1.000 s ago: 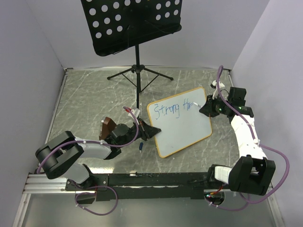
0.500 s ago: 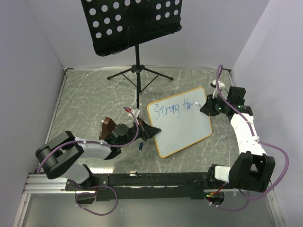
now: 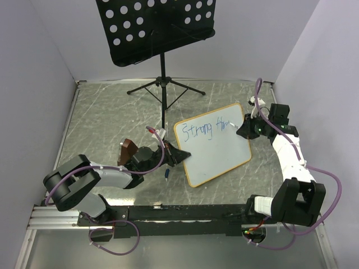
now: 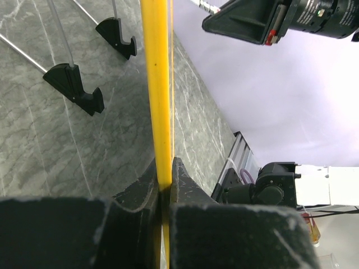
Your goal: Write a sentence on the whiteboard
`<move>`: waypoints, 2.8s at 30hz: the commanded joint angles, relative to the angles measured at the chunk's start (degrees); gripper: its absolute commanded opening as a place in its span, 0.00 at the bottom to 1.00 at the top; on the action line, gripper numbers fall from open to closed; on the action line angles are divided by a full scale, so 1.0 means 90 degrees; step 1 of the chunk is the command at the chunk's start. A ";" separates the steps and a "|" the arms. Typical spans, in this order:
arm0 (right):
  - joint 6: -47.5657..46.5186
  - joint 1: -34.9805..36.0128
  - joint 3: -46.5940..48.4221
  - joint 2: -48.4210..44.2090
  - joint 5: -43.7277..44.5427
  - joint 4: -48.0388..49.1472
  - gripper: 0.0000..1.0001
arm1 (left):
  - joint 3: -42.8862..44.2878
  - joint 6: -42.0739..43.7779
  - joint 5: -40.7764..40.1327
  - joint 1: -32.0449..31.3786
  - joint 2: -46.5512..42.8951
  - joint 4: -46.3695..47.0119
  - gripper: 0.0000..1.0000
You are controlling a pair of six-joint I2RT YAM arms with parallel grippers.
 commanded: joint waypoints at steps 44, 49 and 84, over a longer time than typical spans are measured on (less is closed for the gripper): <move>-0.0294 -0.0129 0.0003 -0.0005 0.0164 -0.0117 0.00 | 0.0203 0.0313 0.0201 0.0001 -0.0057 0.0571 0.01; -0.0392 -0.0227 -0.0330 -0.0259 0.0193 -0.0205 0.00 | 0.0203 0.0304 0.0230 0.0010 -0.0018 0.0591 0.01; 0.0135 -0.0452 0.0452 0.0473 -0.0422 0.0254 0.00 | 0.0320 0.0313 0.0396 0.0010 0.0080 0.0620 0.01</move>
